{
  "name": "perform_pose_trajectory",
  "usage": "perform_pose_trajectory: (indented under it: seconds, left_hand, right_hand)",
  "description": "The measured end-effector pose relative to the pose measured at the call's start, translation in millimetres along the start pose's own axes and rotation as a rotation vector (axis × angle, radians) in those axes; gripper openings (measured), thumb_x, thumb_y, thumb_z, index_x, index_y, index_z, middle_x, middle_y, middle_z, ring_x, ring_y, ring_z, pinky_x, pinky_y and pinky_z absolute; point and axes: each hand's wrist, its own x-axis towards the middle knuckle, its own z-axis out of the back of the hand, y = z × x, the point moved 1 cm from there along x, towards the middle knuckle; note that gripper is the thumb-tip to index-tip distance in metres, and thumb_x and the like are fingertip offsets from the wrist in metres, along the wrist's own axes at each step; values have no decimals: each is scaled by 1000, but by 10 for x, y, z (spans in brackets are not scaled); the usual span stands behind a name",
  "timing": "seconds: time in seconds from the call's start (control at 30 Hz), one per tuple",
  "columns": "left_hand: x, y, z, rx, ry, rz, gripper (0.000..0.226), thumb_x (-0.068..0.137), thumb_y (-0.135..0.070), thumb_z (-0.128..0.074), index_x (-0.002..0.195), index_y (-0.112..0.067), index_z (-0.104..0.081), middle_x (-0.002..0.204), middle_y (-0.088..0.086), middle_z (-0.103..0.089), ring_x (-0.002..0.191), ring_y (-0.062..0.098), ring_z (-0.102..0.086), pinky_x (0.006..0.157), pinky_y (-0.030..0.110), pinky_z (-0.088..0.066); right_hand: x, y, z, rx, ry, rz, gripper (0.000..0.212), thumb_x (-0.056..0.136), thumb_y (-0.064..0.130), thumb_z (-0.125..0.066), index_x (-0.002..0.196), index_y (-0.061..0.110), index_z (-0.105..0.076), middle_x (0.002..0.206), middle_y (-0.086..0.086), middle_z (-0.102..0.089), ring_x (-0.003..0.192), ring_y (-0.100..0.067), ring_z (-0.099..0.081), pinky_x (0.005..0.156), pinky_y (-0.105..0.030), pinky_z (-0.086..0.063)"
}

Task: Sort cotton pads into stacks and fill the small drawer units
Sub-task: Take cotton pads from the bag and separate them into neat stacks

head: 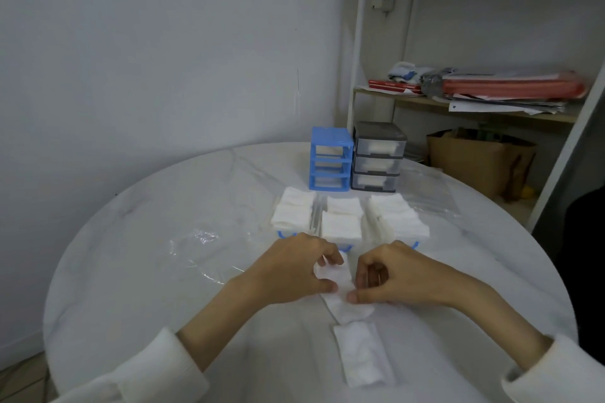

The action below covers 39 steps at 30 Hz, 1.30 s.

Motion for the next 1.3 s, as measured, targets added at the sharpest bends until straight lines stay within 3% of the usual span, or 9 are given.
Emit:
perform_pose_trajectory:
  seconds: [0.23,0.4,0.57,0.67,0.77,0.97,1.1,1.23,1.3]
  left_hand:
    - [-2,-7,-16,17,-39,8,28,85,-25,-63,113,-29,-60,108,-15,-64,95,1,-55,79,17,-42]
    - [-18,6,-46,11,-92,-19,27,86,-22,-61,112,-27,-62,106,-12,-64,97,3,-56,76,12,-38]
    - [22,22,-48,-90,-186,5,23,88,-15,-54,108,-24,-61,100,-9,-62,91,6,-55,78,22,-45]
    - [34,39,-16,-295,-261,32,22,87,-5,-54,98,-23,-48,89,-3,-56,77,13,-53,71,25,-45]
    - [62,73,45,-459,-384,74,29,85,3,-51,84,-23,-38,84,13,-57,64,20,-48,56,18,-37]
    - [171,137,147,-639,-443,160,40,83,11,-43,63,-23,-53,70,-8,-55,64,9,-46,61,20,-39]
    - [258,159,174,-850,-441,306,24,85,-4,-57,83,-24,-69,92,2,-65,79,12,-58,75,22,-48]
    - [368,197,159,-896,-520,395,17,84,-7,-63,83,-23,-68,84,0,-65,76,7,-59,59,4,-41]
    - [438,208,144,-915,-509,414,16,85,-7,-63,85,-22,-67,82,1,-66,71,6,-58,59,7,-42]
  right_hand:
    - [-20,-10,2,28,7,24,4,80,17,-68,78,14,-67,74,2,-64,64,-5,-56,63,-18,-46]
    - [-35,-52,-4,-66,-66,-29,26,69,50,-75,82,30,-65,72,15,-59,69,-2,-56,64,-17,-45]
    - [3,-52,-34,6,17,60,9,81,29,-71,79,28,-63,75,14,-60,69,0,-53,67,-15,-45]
    - [-3,-69,3,3,21,73,5,87,25,-64,86,21,-61,82,11,-59,70,0,-52,68,-15,-44]
    - [-9,-107,65,111,-62,76,7,86,20,-65,90,17,-60,82,8,-60,67,3,-51,66,-12,-44]
    - [17,-240,180,273,-184,55,20,79,10,-71,90,20,-58,83,3,-63,69,-6,-55,69,-21,-48]
    - [70,-339,372,323,-375,14,23,81,8,-70,94,23,-58,86,-2,-66,78,-20,-59,69,-24,-47]
    - [232,-369,569,418,-580,-43,22,84,8,-66,99,20,-55,79,1,-63,77,-15,-57,69,-22,-44]
    - [366,-365,631,490,-626,-71,23,87,5,-62,105,16,-53,79,1,-59,77,-15,-55,67,-22,-45]
